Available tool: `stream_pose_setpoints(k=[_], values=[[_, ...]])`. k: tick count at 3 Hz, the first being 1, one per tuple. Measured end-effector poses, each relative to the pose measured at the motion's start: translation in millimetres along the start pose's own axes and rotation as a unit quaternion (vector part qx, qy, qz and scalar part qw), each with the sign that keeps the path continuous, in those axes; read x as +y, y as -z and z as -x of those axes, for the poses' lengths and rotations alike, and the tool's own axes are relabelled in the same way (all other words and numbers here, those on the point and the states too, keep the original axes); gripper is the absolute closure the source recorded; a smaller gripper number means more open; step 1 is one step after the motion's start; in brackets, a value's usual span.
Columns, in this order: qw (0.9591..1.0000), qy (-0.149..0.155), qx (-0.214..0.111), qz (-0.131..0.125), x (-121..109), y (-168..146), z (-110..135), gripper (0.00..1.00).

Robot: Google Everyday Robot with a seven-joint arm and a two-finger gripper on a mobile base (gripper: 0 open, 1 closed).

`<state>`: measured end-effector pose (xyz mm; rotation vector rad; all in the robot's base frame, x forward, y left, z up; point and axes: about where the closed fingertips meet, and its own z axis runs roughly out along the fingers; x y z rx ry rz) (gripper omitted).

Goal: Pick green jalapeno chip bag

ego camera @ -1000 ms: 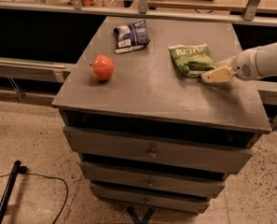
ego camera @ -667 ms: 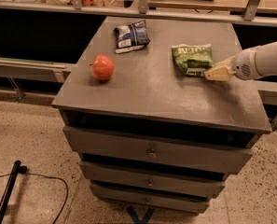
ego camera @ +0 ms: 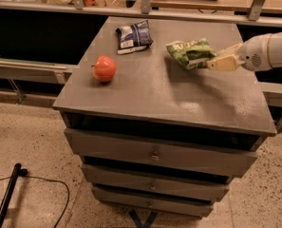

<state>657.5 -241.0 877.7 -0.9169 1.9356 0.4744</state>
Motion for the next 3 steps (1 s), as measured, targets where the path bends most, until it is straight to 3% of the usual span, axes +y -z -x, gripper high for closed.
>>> stream_pose_setpoints(k=[1, 2, 3], values=[[0.9978, 0.035, -0.048, 0.031, 15, 17, 40, 1.00], [0.9944, 0.054, -0.067, 0.061, 27, 25, 62, 1.00], [0.9944, 0.054, -0.067, 0.061, 27, 25, 62, 1.00]])
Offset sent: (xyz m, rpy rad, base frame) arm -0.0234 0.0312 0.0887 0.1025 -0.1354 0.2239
